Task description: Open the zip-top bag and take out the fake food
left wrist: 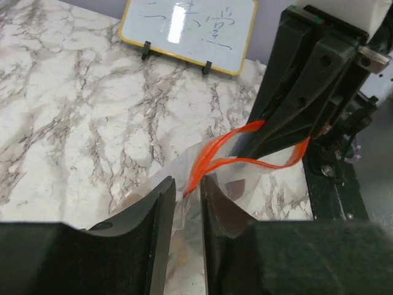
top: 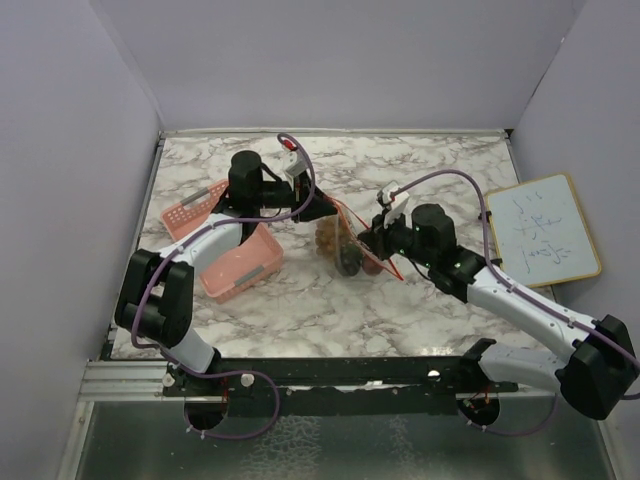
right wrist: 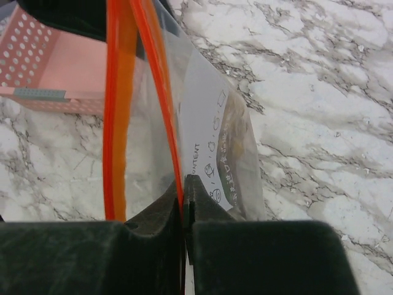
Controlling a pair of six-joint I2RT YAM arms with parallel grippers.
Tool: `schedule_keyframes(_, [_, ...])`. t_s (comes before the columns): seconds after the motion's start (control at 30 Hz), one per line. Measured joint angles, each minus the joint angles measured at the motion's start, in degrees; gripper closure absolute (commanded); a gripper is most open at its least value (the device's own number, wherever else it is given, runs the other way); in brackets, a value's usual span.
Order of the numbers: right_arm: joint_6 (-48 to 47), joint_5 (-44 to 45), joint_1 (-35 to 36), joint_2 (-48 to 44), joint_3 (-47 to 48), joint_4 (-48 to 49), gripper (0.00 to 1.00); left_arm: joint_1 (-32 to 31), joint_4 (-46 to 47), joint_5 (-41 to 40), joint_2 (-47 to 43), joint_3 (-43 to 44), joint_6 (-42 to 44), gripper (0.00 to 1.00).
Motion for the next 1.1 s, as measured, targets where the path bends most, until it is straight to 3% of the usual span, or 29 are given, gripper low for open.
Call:
schedule_keyframes(0.07, [0.5, -0.1, 0.0, 0.1, 1.0, 0.0, 0.99, -0.1, 0.3, -2.3, -0.1, -0.1, -0.3, 0.34])
schedule_keyframes(0.17, [0.7, 0.1, 0.0, 1.6, 4.3, 0.0, 0.99, -0.1, 0.3, -7.6, -0.3, -0.1, -0.8, 0.21])
schedule_keyframes(0.47, [5.5, 9.7, 0.0, 6.8, 13.8, -1.5, 0.99, -0.1, -7.0, -30.2, -6.2, -0.6, -1.7, 0.2])
schedule_keyframes(0.67, [7.1, 13.6, 0.0, 10.8, 19.0, -1.3, 0.99, -1.3, -5.9, -42.2, -16.9, -8.7, -10.1, 0.2])
schedule_keyframes(0.97, [9.2, 15.3, 0.0, 12.6, 19.1, 0.1, 0.99, -16.0, 2.1, -64.5, -24.8, -24.9, -27.6, 0.26])
schedule_keyframes(1.1, [10.4, 15.2, 0.0, 13.1, 19.0, 0.7, 0.99, -22.1, 3.1, -76.1, -24.3, -27.9, -32.3, 0.31])
